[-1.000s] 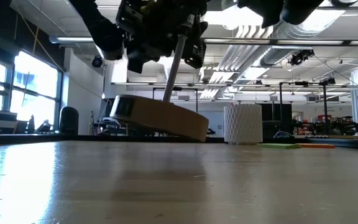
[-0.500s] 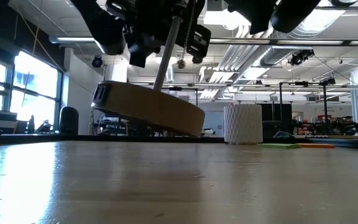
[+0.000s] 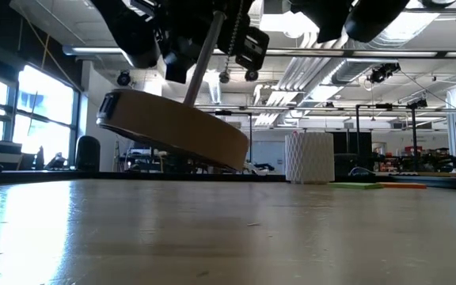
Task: Screw lightbulb
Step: Insert the white lightbulb into the brown lamp
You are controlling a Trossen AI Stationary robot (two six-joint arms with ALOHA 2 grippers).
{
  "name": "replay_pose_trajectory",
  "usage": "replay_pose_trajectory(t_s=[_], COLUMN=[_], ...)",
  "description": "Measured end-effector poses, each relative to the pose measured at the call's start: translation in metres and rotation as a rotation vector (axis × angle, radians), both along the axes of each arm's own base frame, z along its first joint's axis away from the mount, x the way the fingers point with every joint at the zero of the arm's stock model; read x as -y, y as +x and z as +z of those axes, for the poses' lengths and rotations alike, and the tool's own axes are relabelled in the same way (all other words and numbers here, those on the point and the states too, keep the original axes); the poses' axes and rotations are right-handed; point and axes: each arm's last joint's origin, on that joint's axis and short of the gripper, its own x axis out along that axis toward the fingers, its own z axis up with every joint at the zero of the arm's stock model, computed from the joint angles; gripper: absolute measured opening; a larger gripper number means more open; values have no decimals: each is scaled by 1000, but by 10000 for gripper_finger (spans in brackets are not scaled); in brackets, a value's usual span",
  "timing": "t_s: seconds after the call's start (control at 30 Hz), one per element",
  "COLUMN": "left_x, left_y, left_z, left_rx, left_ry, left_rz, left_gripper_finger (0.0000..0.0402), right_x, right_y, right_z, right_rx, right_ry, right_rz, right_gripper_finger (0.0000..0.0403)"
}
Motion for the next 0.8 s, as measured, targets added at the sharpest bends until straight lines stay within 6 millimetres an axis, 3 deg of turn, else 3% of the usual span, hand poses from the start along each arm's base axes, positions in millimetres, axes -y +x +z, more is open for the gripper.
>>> replay_pose_trajectory(t_s=[0.17, 0.43, 0.8], left_x=[4, 7, -2], left_y=[0, 0, -10], left_z=[-1, -9, -43], left_rx=[14, 3, -296], left_ry=[10, 55, 160], left_rz=[-7, 60, 143], left_gripper_finger=[138, 182, 187], right_x=[-10, -11, -11], right_y=[0, 1, 2], right_z=[0, -4, -4], right_rx=[0, -34, -41], right_ry=[0, -3, 6], right_rz=[-4, -41, -68], right_gripper_finger=[142, 142, 142])
